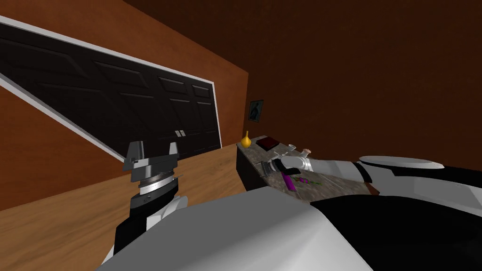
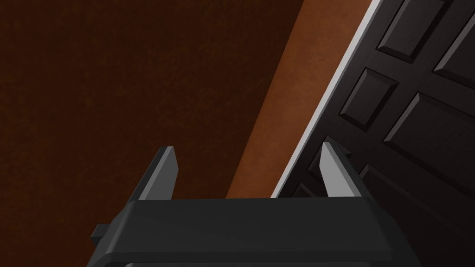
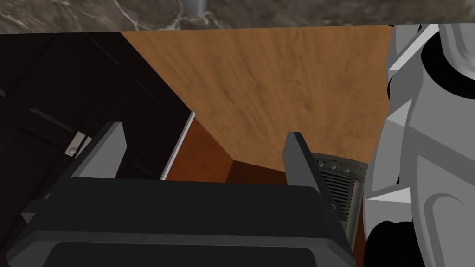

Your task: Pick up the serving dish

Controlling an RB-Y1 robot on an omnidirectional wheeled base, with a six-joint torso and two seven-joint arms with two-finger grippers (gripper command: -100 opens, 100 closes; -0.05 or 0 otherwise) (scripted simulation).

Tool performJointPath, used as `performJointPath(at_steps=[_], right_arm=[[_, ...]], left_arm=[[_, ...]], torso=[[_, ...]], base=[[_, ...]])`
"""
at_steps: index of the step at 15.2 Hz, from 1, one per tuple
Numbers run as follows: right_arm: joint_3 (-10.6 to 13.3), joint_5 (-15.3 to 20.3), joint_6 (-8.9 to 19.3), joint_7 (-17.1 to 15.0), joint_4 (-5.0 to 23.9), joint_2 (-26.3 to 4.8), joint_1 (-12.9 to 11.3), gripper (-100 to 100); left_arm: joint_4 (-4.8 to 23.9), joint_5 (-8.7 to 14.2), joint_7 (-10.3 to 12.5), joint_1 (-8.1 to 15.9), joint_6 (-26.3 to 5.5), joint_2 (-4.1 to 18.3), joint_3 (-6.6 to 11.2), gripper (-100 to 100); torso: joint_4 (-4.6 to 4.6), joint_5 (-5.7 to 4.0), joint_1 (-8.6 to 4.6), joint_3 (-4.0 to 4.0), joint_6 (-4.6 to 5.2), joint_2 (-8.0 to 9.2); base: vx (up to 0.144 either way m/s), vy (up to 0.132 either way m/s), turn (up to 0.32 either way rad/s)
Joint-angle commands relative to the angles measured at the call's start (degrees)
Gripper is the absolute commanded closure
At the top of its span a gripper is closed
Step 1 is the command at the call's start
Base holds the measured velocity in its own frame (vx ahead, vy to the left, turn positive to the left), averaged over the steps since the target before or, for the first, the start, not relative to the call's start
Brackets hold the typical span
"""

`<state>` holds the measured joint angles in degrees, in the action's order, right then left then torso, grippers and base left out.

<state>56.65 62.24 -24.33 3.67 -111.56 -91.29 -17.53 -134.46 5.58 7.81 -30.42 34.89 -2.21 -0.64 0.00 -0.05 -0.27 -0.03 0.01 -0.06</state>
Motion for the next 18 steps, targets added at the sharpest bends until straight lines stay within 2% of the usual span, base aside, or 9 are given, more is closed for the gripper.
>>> performJointPath(at_steps=[1, 2, 4, 7, 9, 12, 16, 17, 18], right_arm=[[2.5, 2.5, -0.5, -0.2, 1.2, -1.5, -1.7, -100], [2.5, 2.5, -0.5, -0.2, 1.2, -1.5, -1.7, -100], [5.8, 5.7, -1.6, 0.7, 3.6, -4.9, -4.0, -100], [8.1, 7.6, -2.0, 1.1, 4.7, -6.9, -5.1, -100], [11.2, 10.3, -3.0, 1.8, 6.7, -9.5, -6.9, -100], [12.5, 11.4, -3.4, 2.1, 7.5, -10.5, -7.6, -100], [16.3, 14.3, -4.6, 2.9, 9.7, -12.6, -9.1, -100], [15.3, 13.1, -4.0, 3.0, 8.7, -12.6, -8.5, -100], [15.4, 13.5, -3.4, 3.6, 10.5, -11.2, -7.7, -100]], left_arm=[[0.0, 0.0, 0.0, 0.0, 0.0, 0.0, 0.00, 0], [0.0, 0.0, 0.0, 0.0, 0.0, 0.0, 0.00, 0], [0.0, 0.0, 0.0, 0.0, 0.0, 0.0, 0.00, 0], [0.0, 0.0, 0.0, 0.0, 0.0, 0.0, 0.00, 0], [0.0, 0.0, 0.0, 0.0, 0.0, 0.0, 0.00, 0], [0.0, 0.0, 0.0, 0.0, 0.0, 0.0, 0.00, 0], [0.0, 0.0, 0.0, 0.0, 0.0, 0.0, 0.00, 0], [0.0, 0.0, 0.0, 0.0, 0.0, 0.0, 0.00, 0], [0.0, 0.0, 0.0, 0.0, 0.0, 0.0, 0.00, 0]], torso=[[0.00, 0.00, 0.00, 0.00, 0.00, 0.00], [-0.01, -0.01, 0.01, -0.01, -0.01, -0.02], [-0.02, 0.00, 0.06, -0.03, -0.01, -0.05], [-0.02, 0.01, 0.05, -0.05, -0.01, -0.08], [-0.02, 0.00, 0.07, -0.06, 0.00, -0.09], [-0.03, 0.01, 0.07, -0.07, 0.00, -0.12], [-0.03, 0.01, 0.10, -0.07, 0.00, -0.12], [-0.03, 0.00, 0.09, -0.07, 0.00, -0.12], [-0.03, 0.00, 0.11, -0.07, 0.00, -0.12]], base=[[-0.015, -0.034, 0.113], [-0.009, -0.023, 0.051], [-0.008, -0.020, 0.160], [-0.005, -0.024, 0.111], [0.001, -0.019, 0.116], [0.003, -0.018, 0.081], [0.002, -0.013, 0.078], [0.000, -0.011, 0.021], [-0.002, 0.005, 0.029]])
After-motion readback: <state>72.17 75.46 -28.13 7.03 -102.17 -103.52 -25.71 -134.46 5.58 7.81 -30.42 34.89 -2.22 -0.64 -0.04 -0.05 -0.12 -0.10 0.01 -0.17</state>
